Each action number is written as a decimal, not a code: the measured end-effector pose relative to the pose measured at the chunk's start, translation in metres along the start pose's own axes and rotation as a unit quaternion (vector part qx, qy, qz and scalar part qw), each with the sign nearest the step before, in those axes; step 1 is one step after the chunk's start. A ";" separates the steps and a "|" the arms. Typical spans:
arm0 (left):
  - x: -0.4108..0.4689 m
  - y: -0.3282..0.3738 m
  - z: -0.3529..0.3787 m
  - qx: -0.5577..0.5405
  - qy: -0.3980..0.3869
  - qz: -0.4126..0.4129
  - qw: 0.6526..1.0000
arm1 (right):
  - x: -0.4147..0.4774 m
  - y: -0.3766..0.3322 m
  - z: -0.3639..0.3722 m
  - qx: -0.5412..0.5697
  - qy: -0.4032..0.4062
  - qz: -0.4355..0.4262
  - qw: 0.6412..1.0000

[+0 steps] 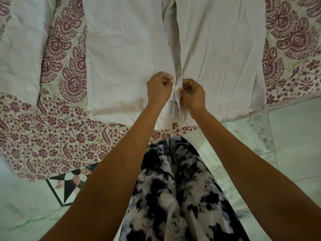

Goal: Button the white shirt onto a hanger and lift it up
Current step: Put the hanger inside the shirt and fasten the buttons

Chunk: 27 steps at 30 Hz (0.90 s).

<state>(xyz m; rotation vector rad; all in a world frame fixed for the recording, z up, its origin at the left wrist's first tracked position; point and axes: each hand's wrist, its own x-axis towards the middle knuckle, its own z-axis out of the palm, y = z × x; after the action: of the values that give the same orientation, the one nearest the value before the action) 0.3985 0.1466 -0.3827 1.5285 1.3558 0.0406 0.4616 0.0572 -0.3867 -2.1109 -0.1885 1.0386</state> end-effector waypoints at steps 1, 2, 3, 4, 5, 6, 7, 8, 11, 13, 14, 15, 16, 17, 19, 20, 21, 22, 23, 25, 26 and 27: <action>0.000 0.001 0.000 -0.002 -0.002 0.000 1.000 | 0.001 0.000 -0.001 0.011 -0.007 0.008 1.000; -0.001 0.003 0.001 -0.008 -0.006 0.002 1.000 | 0.001 -0.001 -0.002 0.021 -0.016 0.016 1.000; -0.002 0.005 0.002 -0.017 -0.010 0.006 1.000 | 0.002 -0.002 -0.003 0.030 -0.025 0.022 0.999; -0.003 0.007 0.003 -0.022 -0.016 0.011 1.000 | 0.002 -0.003 -0.003 0.036 -0.033 0.026 0.998; -0.004 0.009 0.004 -0.021 -0.022 0.016 0.999 | 0.003 -0.004 -0.004 0.040 -0.039 0.028 0.998; -0.004 0.011 0.005 -0.014 -0.028 0.023 0.999 | 0.003 -0.005 -0.004 0.044 -0.043 0.029 0.998; -0.004 0.011 0.006 -0.004 -0.033 0.033 0.999 | 0.003 -0.005 -0.004 0.052 -0.047 0.033 0.997; -0.004 0.011 0.006 0.012 -0.039 0.047 0.998 | 0.003 -0.004 -0.005 0.066 -0.051 0.038 0.996; 0.000 0.009 0.006 0.067 -0.055 0.079 0.993 | 0.003 -0.001 -0.006 0.114 -0.056 0.051 0.991; 0.002 0.008 0.006 0.084 -0.056 0.080 0.992 | 0.004 0.000 -0.006 0.132 -0.056 0.054 0.988; 0.003 0.008 0.006 0.088 -0.054 0.076 0.992 | 0.004 0.000 -0.006 0.134 -0.053 0.058 0.988; 0.005 0.008 0.006 0.089 -0.053 0.072 0.992 | 0.005 -0.001 -0.006 0.135 -0.051 0.063 0.987; 0.005 0.007 0.006 0.088 -0.049 0.068 0.993 | 0.005 -0.001 -0.006 0.139 -0.050 0.069 0.987; 0.005 0.006 0.007 0.083 -0.045 0.064 0.993 | 0.006 -0.001 -0.006 0.145 -0.051 0.073 0.985; 0.003 0.004 0.009 0.068 -0.034 0.056 0.996 | 0.005 -0.003 -0.006 0.154 -0.052 0.079 0.984; 0.004 0.005 0.010 0.062 -0.027 0.053 0.996 | 0.005 -0.004 -0.007 0.161 -0.051 0.079 0.983; 0.003 0.003 0.010 0.057 -0.019 0.046 0.997 | 0.003 -0.005 -0.005 0.166 -0.055 0.080 0.981; 0.002 0.003 0.010 0.053 -0.015 0.039 0.998 | 0.001 -0.006 -0.005 0.170 -0.055 0.081 0.980; 0.002 0.005 0.011 0.049 -0.018 0.035 0.998 | 0.001 -0.007 -0.005 0.174 -0.055 0.082 0.980; 0.004 0.007 0.010 0.049 -0.029 0.029 0.998 | 0.000 -0.008 -0.005 0.189 -0.060 0.085 0.976; 0.004 0.007 0.009 0.054 -0.033 0.030 0.998 | -0.001 -0.008 -0.005 0.200 -0.065 0.087 0.974; 0.006 0.007 0.008 0.059 -0.036 0.033 0.997 | -0.002 -0.008 -0.005 0.214 -0.066 0.091 0.970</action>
<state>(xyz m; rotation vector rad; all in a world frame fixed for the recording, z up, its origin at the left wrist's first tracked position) 0.4104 0.1472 -0.3845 1.6574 1.2702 -0.0541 0.4655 0.0596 -0.3781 -1.6916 0.1576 1.2051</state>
